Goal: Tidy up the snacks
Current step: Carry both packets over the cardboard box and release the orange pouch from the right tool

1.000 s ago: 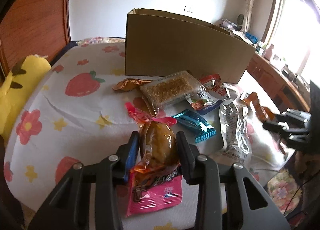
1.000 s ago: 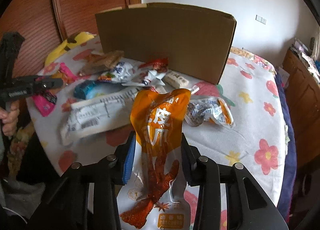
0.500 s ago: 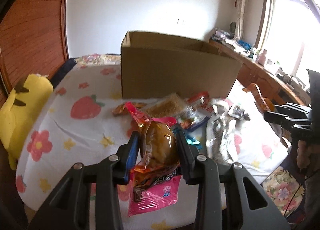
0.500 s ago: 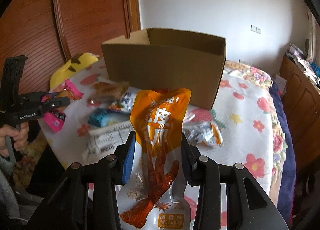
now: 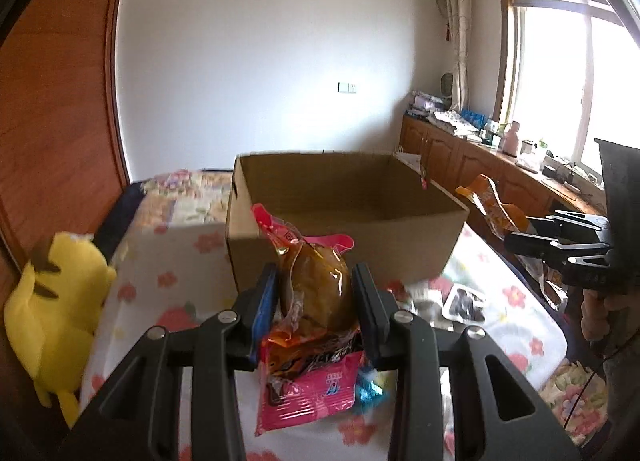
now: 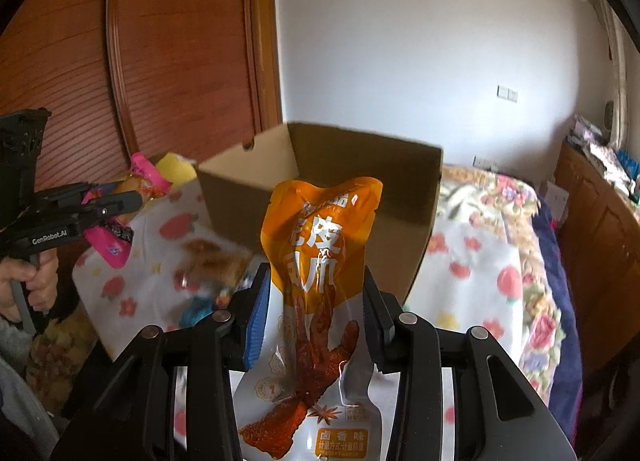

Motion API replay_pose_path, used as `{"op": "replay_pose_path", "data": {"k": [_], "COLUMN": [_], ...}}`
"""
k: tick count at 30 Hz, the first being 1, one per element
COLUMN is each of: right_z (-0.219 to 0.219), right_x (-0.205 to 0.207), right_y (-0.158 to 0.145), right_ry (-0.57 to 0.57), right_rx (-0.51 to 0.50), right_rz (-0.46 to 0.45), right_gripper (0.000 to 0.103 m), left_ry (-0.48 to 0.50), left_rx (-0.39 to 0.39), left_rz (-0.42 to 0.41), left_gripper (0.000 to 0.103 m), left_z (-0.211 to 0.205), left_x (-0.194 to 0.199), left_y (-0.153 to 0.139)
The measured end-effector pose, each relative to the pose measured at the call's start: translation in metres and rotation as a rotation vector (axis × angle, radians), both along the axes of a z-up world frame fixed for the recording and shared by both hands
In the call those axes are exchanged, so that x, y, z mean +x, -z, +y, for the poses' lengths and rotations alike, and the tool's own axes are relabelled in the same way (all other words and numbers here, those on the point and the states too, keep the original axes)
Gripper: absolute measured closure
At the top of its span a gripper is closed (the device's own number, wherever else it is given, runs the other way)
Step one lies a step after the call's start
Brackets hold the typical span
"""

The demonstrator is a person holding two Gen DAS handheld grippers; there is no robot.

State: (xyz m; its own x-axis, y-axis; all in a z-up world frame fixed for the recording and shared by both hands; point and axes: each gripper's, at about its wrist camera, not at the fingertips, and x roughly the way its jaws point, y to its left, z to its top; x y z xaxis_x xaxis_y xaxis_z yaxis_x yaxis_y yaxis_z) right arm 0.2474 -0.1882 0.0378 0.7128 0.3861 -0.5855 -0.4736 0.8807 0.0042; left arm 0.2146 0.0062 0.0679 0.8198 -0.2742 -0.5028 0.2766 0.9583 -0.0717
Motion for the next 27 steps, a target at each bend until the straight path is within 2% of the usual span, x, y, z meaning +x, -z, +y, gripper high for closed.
{"op": "replay_pose_path", "data": {"k": [7, 15, 27], "right_z": [0.012, 0.027, 0.042], "right_x": [0.028, 0.058, 0.114], "right_y": [-0.022, -0.035, -0.033], "right_ry": [-0.016, -0.032, -0.031], "right_rx": [-0.012, -0.007, -0.003], "right_rz": [-0.043, -0.072, -0.073], "right_gripper": [0.062, 0.062, 0.062], "left_ry": [0.003, -0.002, -0.004], "left_rx": [0.015, 0.030, 0.045], "left_rz": [-0.036, -0.047, -0.039], "left_gripper": [0.068, 0.068, 0.068], "left_z": [0.001, 0.001, -0.001], "left_x": [0.032, 0.066, 0.124], "left_y": [-0.018, -0.022, -0.018]}}
